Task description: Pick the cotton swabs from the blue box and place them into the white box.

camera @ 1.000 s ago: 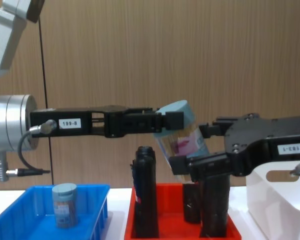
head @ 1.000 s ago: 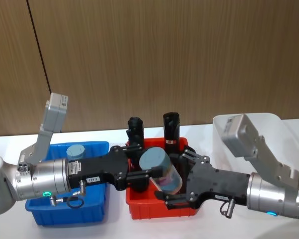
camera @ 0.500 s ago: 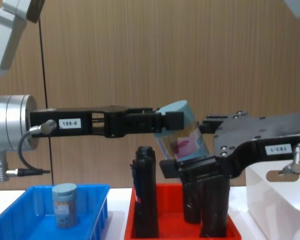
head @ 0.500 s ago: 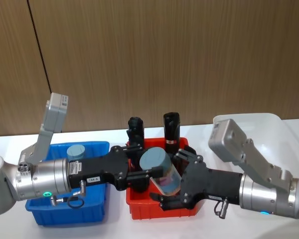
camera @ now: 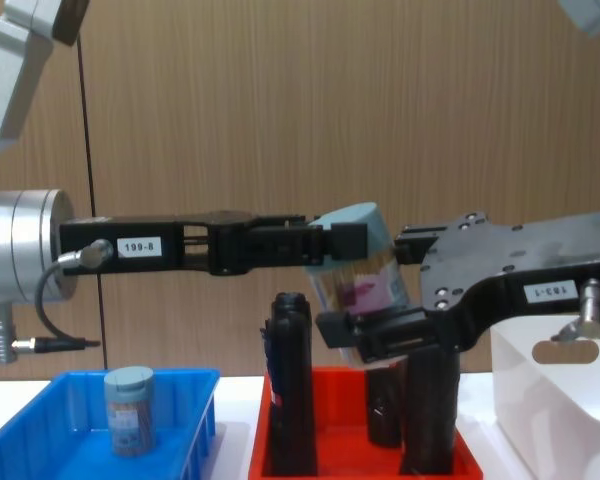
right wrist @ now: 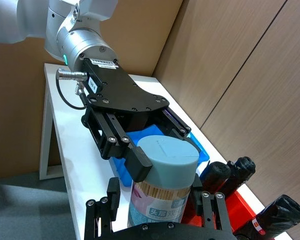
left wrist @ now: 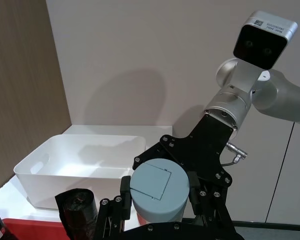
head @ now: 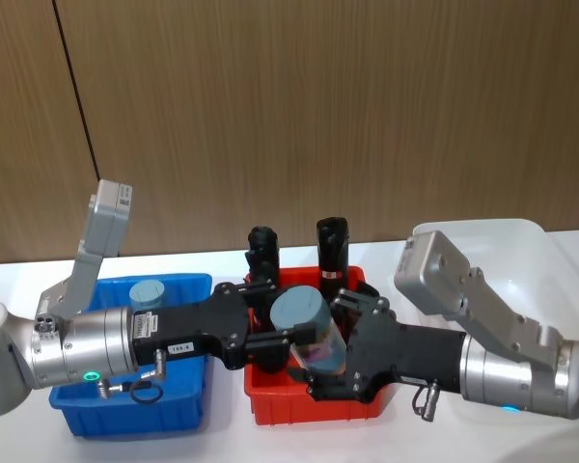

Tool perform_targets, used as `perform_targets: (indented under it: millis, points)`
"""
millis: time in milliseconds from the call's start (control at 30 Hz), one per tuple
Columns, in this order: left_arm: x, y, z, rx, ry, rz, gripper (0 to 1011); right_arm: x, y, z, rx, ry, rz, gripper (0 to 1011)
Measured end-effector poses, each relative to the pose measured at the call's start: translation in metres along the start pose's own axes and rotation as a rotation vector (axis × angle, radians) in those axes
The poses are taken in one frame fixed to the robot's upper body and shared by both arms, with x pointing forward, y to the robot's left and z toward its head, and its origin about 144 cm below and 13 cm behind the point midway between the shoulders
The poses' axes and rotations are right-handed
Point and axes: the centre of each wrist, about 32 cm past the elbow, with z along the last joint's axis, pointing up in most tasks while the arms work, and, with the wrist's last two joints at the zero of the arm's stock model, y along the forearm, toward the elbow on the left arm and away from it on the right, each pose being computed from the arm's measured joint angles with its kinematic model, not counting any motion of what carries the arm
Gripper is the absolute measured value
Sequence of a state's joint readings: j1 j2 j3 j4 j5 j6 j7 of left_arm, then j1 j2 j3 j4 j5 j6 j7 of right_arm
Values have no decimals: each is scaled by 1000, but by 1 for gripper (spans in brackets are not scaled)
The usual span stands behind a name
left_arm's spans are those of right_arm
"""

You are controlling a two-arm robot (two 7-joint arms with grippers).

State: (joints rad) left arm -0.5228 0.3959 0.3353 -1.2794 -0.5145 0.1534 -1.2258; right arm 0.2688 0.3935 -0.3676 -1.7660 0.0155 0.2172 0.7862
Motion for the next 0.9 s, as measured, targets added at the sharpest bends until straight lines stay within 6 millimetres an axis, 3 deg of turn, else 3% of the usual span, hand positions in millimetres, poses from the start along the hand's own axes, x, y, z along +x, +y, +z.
perform_targets:
  millis: [300, 700, 900]
  points:
    - [0, 0, 0, 0, 0, -1, 676, 0, -1, 2, -1, -9, -3, 803]
    - [0, 0, 0, 0, 0, 2, 991, -1, -1, 4, 12, -11, -6, 669]
    - [0, 0, 0, 0, 0, 2, 1004, -1, -2, 4, 18, -10, -14, 652]
